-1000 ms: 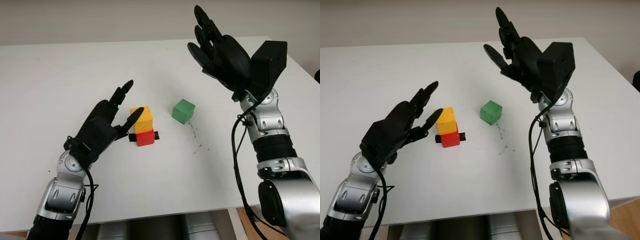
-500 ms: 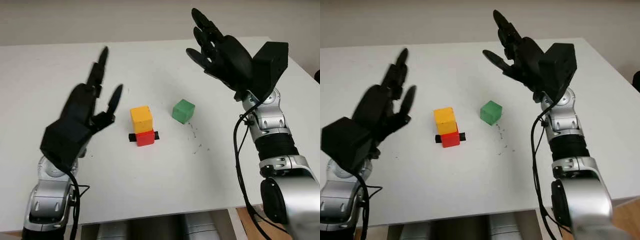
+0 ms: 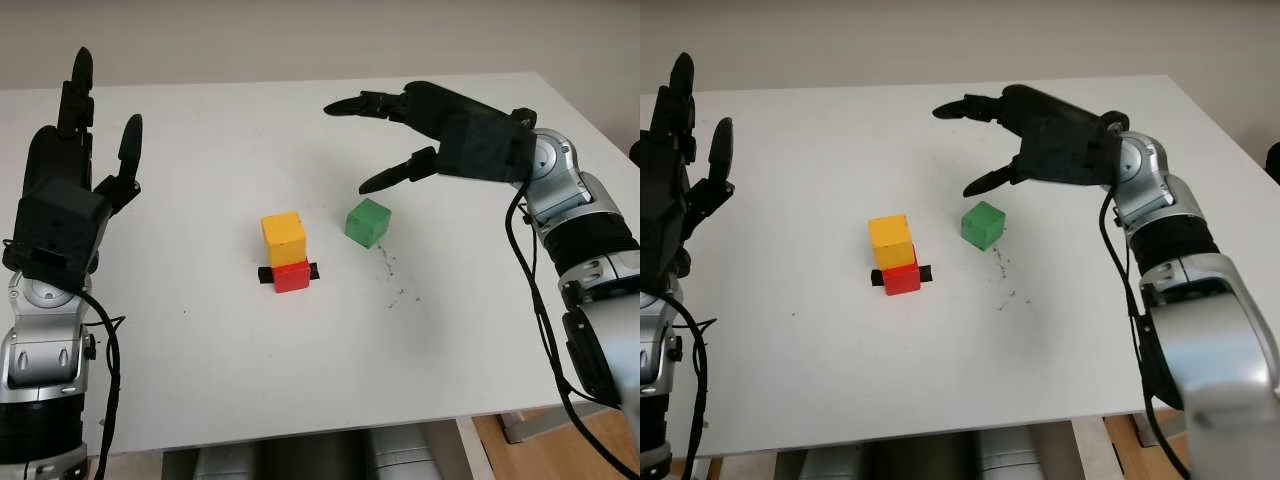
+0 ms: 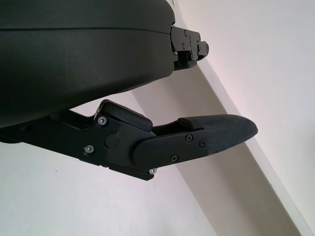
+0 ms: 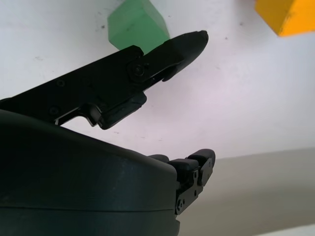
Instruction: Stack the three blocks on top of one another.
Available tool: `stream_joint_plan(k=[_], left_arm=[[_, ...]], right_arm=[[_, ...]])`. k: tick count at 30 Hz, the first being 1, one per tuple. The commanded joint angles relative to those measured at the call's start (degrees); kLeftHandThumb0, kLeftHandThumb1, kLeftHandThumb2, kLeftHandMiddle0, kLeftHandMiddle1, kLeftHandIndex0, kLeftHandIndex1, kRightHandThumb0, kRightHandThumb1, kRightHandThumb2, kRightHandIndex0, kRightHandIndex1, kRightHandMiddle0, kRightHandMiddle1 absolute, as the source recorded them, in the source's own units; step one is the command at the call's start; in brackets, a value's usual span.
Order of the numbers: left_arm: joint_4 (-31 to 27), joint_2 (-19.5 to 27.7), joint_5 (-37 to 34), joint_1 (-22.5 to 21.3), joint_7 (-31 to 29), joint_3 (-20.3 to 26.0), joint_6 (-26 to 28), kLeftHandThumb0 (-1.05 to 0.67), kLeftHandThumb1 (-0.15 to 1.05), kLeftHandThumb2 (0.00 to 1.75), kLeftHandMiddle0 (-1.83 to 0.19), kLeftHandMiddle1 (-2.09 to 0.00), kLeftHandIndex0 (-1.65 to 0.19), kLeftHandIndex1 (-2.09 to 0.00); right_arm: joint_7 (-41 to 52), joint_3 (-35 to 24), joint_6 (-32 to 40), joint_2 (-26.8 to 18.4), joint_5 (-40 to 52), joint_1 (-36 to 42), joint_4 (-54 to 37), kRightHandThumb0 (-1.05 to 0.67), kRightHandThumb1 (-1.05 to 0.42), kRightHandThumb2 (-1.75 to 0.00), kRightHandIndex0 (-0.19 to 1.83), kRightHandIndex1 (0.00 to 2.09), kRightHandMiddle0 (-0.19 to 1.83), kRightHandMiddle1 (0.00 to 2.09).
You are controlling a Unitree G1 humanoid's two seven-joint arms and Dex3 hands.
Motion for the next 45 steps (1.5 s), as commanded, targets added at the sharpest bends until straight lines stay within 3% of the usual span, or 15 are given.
stream_joint_plan(k=[1, 8, 22, 45], left_arm=[[2.1, 0.6, 0.0, -1.7, 1.1, 0.5, -1.4, -0.72, 1.05, 0.63, 0.04, -0.06, 0.0, -0.07], [4.7, -0.2, -0.5, -1.8, 2.8, -0.3, -3.0, -0.75, 1.05, 0.6, 0.05, -0.05, 0.0, -0.06], [6.9, -0.1, -1.0, -2.7, 3.4, -1.1, -3.1, -0.72, 1.05, 0.57, 0.05, -0.06, 0.0, -0.06], [5.3, -0.3, -1.7, -1.5, 1.9, -2.3, -1.8, -0.7, 1.05, 0.53, 0.04, -0.05, -0.01, -0.06]], right_arm=[[-0.9, 2.2, -1.2, -1.6, -2.6, -3.0, 1.6, -0.59, -0.8, -0.05, 0.19, 0.14, 0.3, 0.24], [-8.3, 10.8, -2.1, -2.7, -14.7, -5.8, 2.9, -0.53, -0.8, -0.05, 0.15, 0.09, 0.35, 0.2], [-18.0, 19.1, -4.9, -3.6, -24.6, -9.0, 5.4, -0.5, -0.81, -0.06, 0.14, 0.06, 0.41, 0.13], [-18.9, 17.8, -6.6, -1.3, -18.9, -4.0, 8.4, -0.45, -0.81, -0.05, 0.15, 0.05, 0.53, 0.1]])
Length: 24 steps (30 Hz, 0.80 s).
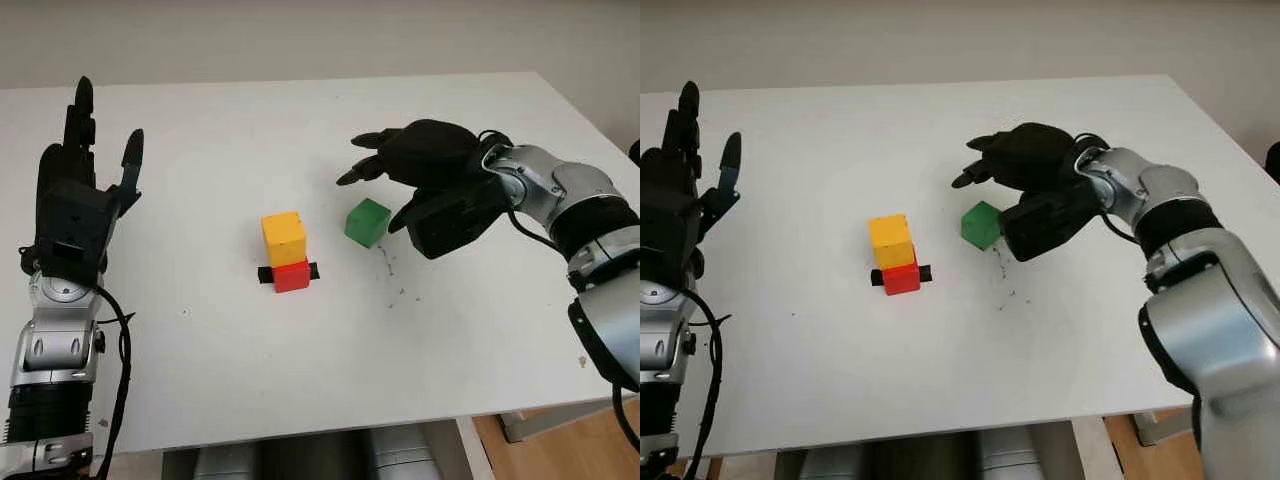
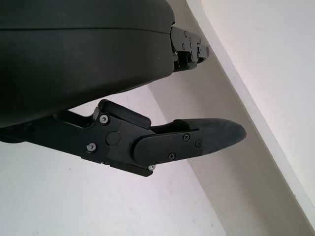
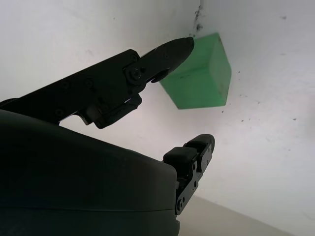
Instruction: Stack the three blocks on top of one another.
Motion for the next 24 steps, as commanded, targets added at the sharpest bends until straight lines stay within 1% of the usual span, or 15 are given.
stream_joint_plan(k=[1, 11, 24], left_arm=[[-1.1, 0.2, -0.2, 0.2, -0.4, 0.1, -0.1, -0.7, 1.05, 0.53, 0.04, -0.05, -0.01, -0.05], [-1.5, 0.4, -0.3, 0.4, -1.4, 0.2, 0.4, -0.72, 1.05, 0.53, 0.05, -0.05, 0.0, -0.05], [-0.2, 1.4, 1.0, 0.8, -2.1, -0.3, -1.8, -0.69, 1.05, 0.55, 0.01, -0.06, -0.04, -0.07]], right_arm=[[0.7, -0.8, -0.2, 0.4, 1.3, 0.7, 0.5, -0.45, -0.81, -0.05, 0.15, 0.05, 0.53, 0.1], [1.5, -0.7, 0.9, 1.8, 2.7, 2.8, 1.1, -0.47, -0.8, -0.05, 0.15, 0.05, 0.55, 0.09], [-0.1, 1.1, 3.4, 2.6, 0.2, 2.7, 1.9, -0.48, -0.83, -0.06, 0.13, 0.05, 0.57, 0.08]])
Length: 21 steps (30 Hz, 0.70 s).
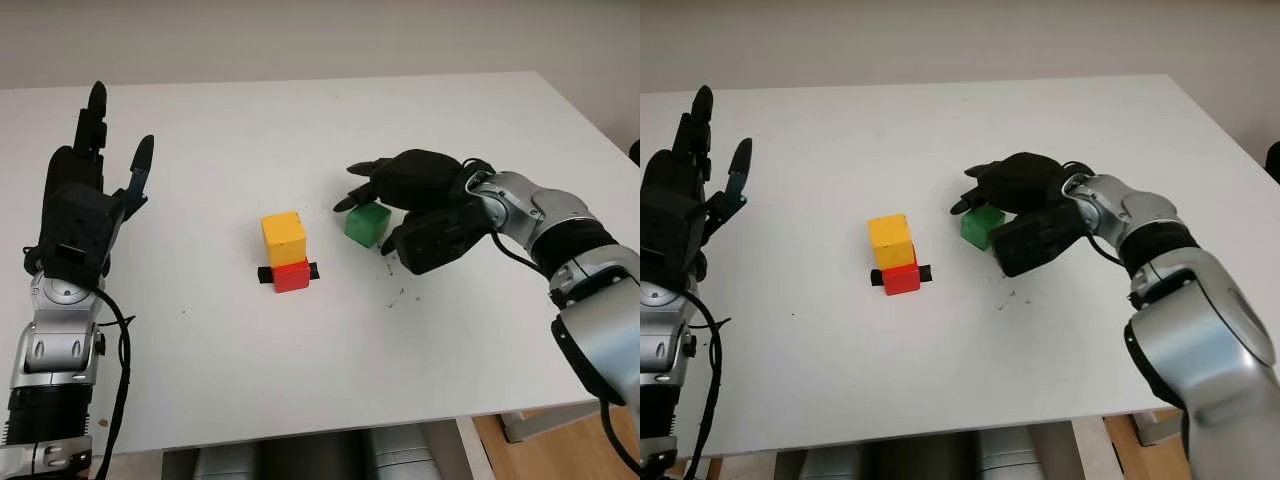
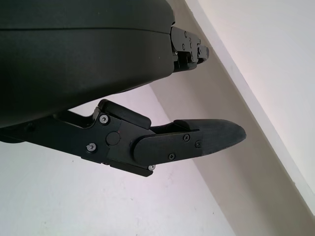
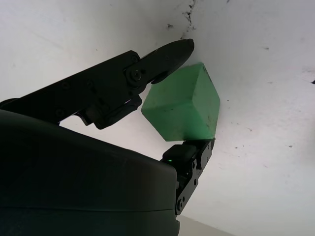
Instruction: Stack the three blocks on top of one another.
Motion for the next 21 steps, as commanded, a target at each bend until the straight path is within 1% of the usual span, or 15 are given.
stream_joint_plan(k=[1, 7, 11, 15, 16, 17, 18, 19, 21], left_arm=[[-0.3, 0.8, 0.3, 0.3, -0.3, -0.1, -0.3, -0.68, 1.05, 0.55, 0.01, -0.06, -0.04, -0.07], [-0.6, 0.7, 1.4, 0.1, -0.3, -0.5, 0.7, -0.67, 1.05, 0.52, -0.04, -0.07, -0.04, -0.07], [-0.6, 0.8, 2.0, 0.1, -0.5, -0.8, 1.2, -0.67, 1.05, 0.51, -0.03, -0.06, -0.05, -0.07], [-0.8, 0.8, 2.2, 0.2, -0.8, -0.9, 1.1, -0.68, 1.05, 0.5, -0.01, -0.05, -0.05, -0.07], [-0.9, 0.8, 2.2, 0.3, -0.9, -0.9, 1.1, -0.68, 1.05, 0.49, -0.01, -0.05, -0.04, -0.06], [-1.1, 0.7, 2.3, 0.3, -0.9, -0.9, 1.2, -0.67, 1.05, 0.49, 0.0, -0.04, -0.05, -0.06], [-1.2, 0.7, 2.3, 0.4, -0.9, -1.0, 1.3, -0.67, 1.05, 0.49, 0.01, -0.04, -0.05, -0.06], [-1.3, 0.7, 2.3, 0.4, -1.0, -1.0, 1.3, -0.67, 1.05, 0.49, 0.01, -0.04, -0.05, -0.06], [-1.3, 0.7, 2.4, 0.5, -1.1, -1.0, 1.3, -0.67, 1.05, 0.48, 0.02, -0.04, -0.05, -0.06]], right_arm=[[-1.0, 0.3, 0.5, 0.2, -0.5, -0.2, 0.6, -0.47, -0.83, -0.06, 0.13, 0.05, 0.57, 0.09], [-2.5, 0.9, 0.6, 0.0, -1.3, -0.3, 0.8, -0.44, -0.84, -0.06, 0.14, 0.06, 0.62, 0.1], [-5.3, 1.4, 0.2, -0.1, -2.2, -0.1, 1.0, -0.44, -0.85, -0.06, 0.18, 0.07, 0.73, 0.16], [-6.9, 2.1, -0.1, -0.2, -2.9, -0.3, 1.2, -0.41, -0.89, -0.07, 0.22, 0.08, 0.83, 0.25], [-7.3, 2.2, -0.1, -0.2, -3.1, -0.4, 1.2, -0.41, -0.91, -0.06, 0.24, 0.07, 0.81, 0.35], [-7.5, 2.3, -0.1, -0.2, -3.2, -0.5, 1.3, -0.41, -0.92, -0.06, 0.26, 0.06, 0.74, 0.57], [-7.6, 2.3, -0.1, -0.2, -3.3, -0.5, 1.3, -0.41, -0.93, -0.06, 0.28, 0.06, 0.62, 0.85], [-7.7, 2.2, -0.1, -0.2, -3.4, -0.5, 1.4, -0.41, -0.93, -0.05, 0.29, 0.06, 0.56, 0.97], [-8.0, 2.2, -0.1, -0.2, -3.6, -0.5, 1.3, -0.42, -0.94, -0.05, 0.31, 0.06, 0.52, 1.07]])
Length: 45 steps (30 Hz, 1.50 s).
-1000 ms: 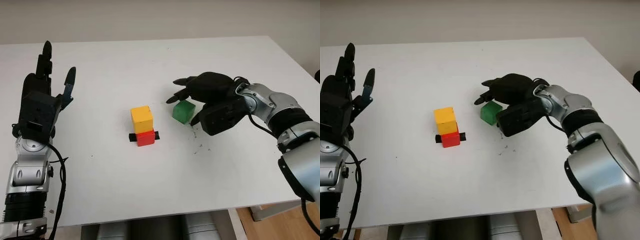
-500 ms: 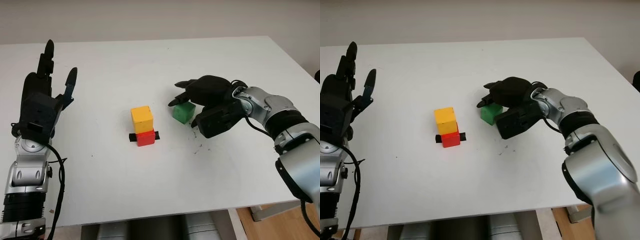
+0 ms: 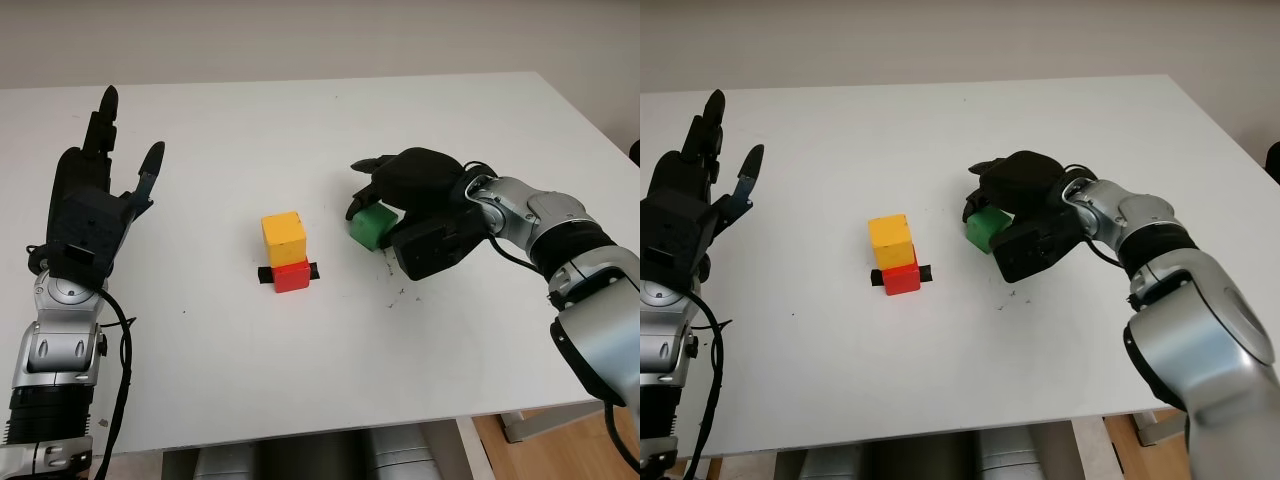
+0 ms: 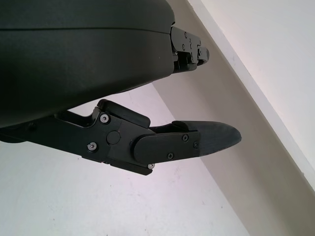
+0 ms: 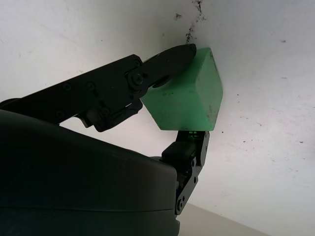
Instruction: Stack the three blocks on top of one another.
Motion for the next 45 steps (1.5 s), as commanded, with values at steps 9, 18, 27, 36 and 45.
stream_joint_plan(k=[9, 18, 27, 36, 45], left_arm=[[-1.1, 0.8, 0.6, 0.4, -0.2, -0.3, 0.2, -0.67, 1.05, 0.48, 0.03, -0.05, -0.05, -0.06], [-1.4, 0.8, 0.7, 0.5, -0.3, -0.4, 0.3, -0.66, 1.05, 0.49, 0.04, -0.05, -0.04, -0.06], [-1.3, 0.4, 1.2, 0.4, -0.1, -0.7, 0.4, -0.65, 1.05, 0.49, 0.03, -0.05, -0.04, -0.06], [-1.6, 0.4, 1.2, 0.7, 0.1, -0.7, 0.5, -0.64, 1.05, 0.49, 0.03, -0.05, -0.04, -0.05], [-2.1, 0.0, 1.2, 0.8, 0.4, -0.9, 1.1, -0.64, 1.05, 0.48, 0.03, -0.05, -0.04, -0.05]], right_arm=[[-2.6, 1.3, 0.3, -0.2, -1.3, -0.6, 0.5, -0.43, -0.93, -0.05, 0.37, 0.08, 0.52, 1.13], [5.3, -10.9, 0.0, 1.5, 14.4, 1.3, 1.1, -0.39, -0.91, -0.05, 0.39, 0.07, 0.52, 1.18], [24.9, -26.3, 11.0, 5.6, 36.2, 2.5, -4.9, -0.42, -0.91, -0.05, 0.27, 0.03, 0.41, 1.45], [34.6, -35.5, 30.1, 10.0, 51.4, 7.7, -21.0, -0.39, -0.96, -0.06, 0.2, 0.03, 0.28, 1.67], [37.4, -38.5, 61.9, 13.8, 66.0, 17.5, -50.5, -0.43, -1.03, -0.06, 0.16, 0.02, 0.14, 1.82]])
